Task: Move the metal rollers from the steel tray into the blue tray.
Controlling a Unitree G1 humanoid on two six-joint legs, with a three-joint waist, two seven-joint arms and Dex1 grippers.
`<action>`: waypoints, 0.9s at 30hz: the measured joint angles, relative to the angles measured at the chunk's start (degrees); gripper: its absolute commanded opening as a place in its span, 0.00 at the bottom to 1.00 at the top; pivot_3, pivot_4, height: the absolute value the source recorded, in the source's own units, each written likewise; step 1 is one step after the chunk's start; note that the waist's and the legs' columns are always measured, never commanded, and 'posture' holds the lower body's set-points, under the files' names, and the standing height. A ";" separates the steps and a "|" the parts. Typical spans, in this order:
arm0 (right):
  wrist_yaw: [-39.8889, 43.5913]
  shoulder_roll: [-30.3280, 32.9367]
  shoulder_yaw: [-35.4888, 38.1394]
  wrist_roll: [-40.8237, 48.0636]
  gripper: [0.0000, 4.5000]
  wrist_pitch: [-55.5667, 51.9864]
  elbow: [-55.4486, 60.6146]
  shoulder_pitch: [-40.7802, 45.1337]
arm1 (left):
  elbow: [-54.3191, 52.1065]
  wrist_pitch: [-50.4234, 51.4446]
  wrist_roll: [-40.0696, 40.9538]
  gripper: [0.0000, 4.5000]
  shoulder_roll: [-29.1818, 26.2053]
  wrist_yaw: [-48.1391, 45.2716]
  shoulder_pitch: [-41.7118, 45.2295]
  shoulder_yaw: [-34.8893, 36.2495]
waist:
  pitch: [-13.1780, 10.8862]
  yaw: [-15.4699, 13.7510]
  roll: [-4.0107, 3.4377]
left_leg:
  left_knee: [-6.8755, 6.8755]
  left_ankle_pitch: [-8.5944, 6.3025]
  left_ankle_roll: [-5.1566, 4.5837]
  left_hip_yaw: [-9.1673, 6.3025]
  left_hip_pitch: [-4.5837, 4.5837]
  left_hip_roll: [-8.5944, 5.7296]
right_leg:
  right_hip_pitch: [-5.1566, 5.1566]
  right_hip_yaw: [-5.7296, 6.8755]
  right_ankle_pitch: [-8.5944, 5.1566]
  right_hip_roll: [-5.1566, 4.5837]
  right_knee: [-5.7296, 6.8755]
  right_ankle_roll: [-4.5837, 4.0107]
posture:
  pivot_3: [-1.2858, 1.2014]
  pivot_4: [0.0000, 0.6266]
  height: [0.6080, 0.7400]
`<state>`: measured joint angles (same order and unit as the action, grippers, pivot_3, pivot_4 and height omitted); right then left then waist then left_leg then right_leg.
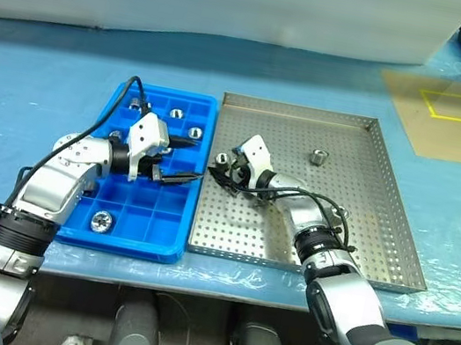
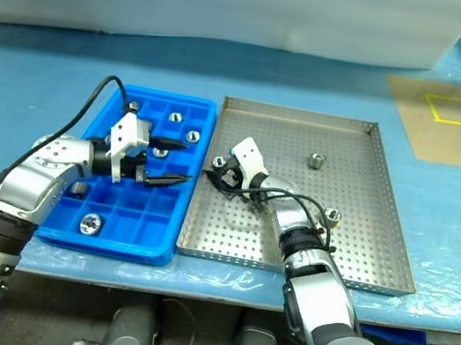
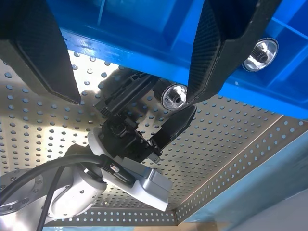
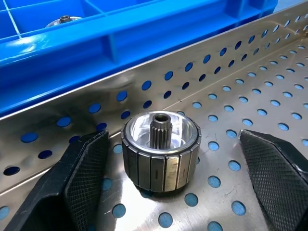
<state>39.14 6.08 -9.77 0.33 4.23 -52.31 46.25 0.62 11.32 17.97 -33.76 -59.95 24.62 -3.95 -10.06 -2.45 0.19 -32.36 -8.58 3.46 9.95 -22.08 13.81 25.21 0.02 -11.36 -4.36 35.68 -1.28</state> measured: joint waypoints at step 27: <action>10.92 2.88 -0.67 0.71 0.37 -3.09 16.92 0.58 | -5.89 3.02 2.24 0.83 -5.85 1.33 -4.32 6.62 | -0.04 -0.04 -0.01 | 0.25 0.00 0.01 0.02 -0.09 0.09 | 0.16 0.06 -0.07 0.08 -0.15 -0.10 | 0.54 0.24 1.00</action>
<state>50.06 8.96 -10.45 1.03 1.14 -35.39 46.83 -5.26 14.34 20.21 -39.61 -58.61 20.30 2.67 -10.10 -2.48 0.19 -32.11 -8.58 3.48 9.97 -22.17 13.90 25.37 0.08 -11.43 -4.28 35.53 -1.38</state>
